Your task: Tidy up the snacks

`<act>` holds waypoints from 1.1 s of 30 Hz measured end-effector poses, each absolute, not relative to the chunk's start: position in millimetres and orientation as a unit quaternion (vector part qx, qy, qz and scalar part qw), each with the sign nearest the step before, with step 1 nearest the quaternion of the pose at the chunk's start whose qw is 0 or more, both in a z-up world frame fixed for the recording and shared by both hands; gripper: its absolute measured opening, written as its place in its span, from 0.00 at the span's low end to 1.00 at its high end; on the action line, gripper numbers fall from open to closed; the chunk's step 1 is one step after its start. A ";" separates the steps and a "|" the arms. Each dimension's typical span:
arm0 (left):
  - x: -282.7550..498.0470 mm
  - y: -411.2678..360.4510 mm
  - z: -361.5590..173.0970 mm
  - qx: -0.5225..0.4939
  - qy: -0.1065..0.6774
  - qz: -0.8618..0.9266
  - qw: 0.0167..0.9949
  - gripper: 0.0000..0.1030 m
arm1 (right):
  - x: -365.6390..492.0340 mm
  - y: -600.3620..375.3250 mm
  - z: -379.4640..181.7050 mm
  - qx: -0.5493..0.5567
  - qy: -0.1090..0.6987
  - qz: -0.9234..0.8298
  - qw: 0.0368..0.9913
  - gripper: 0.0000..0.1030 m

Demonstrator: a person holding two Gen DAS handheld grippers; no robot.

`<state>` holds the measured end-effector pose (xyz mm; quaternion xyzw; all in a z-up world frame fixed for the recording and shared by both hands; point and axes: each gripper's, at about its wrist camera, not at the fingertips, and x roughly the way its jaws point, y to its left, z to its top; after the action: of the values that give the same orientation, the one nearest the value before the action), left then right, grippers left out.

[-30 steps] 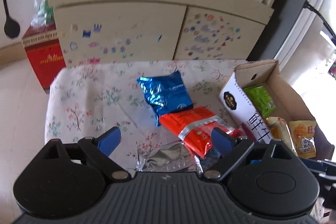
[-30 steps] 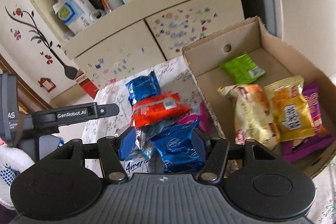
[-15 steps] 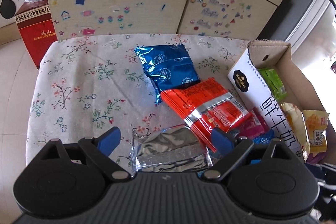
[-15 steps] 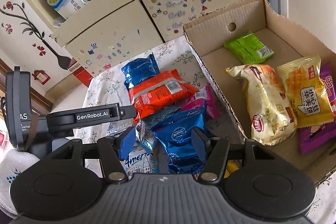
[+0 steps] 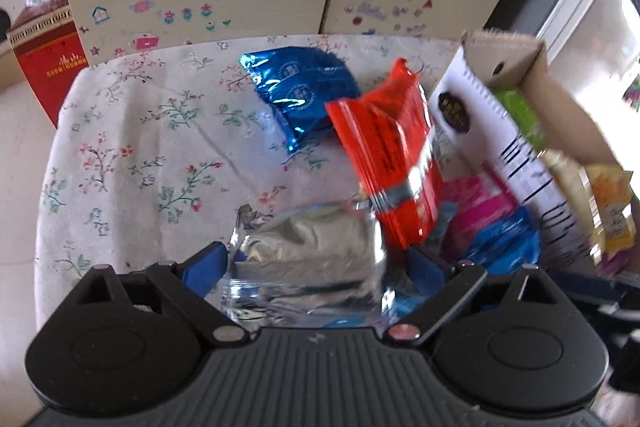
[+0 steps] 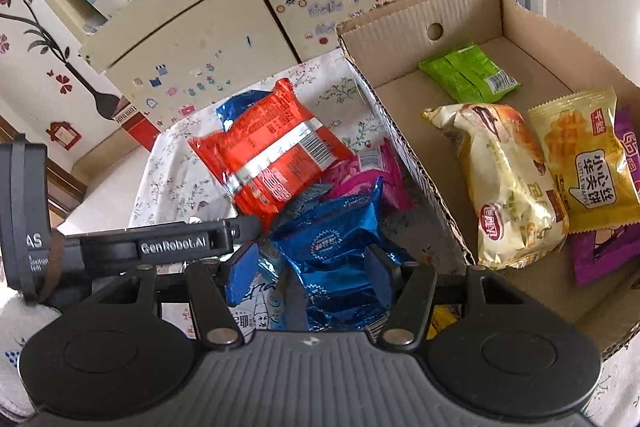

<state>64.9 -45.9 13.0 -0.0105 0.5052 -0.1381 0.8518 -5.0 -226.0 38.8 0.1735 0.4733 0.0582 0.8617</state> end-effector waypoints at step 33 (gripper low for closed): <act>70.2 -15.3 1.3 0.019 0.497 -0.084 0.864 0.78 | 11.4 -177.1 29.6 0.042 0.482 0.078 0.872 0.72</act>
<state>70.2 -15.3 1.3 0.0186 0.4966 -0.0844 0.8637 11.4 -177.1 29.6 0.0418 0.4817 0.0783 0.8718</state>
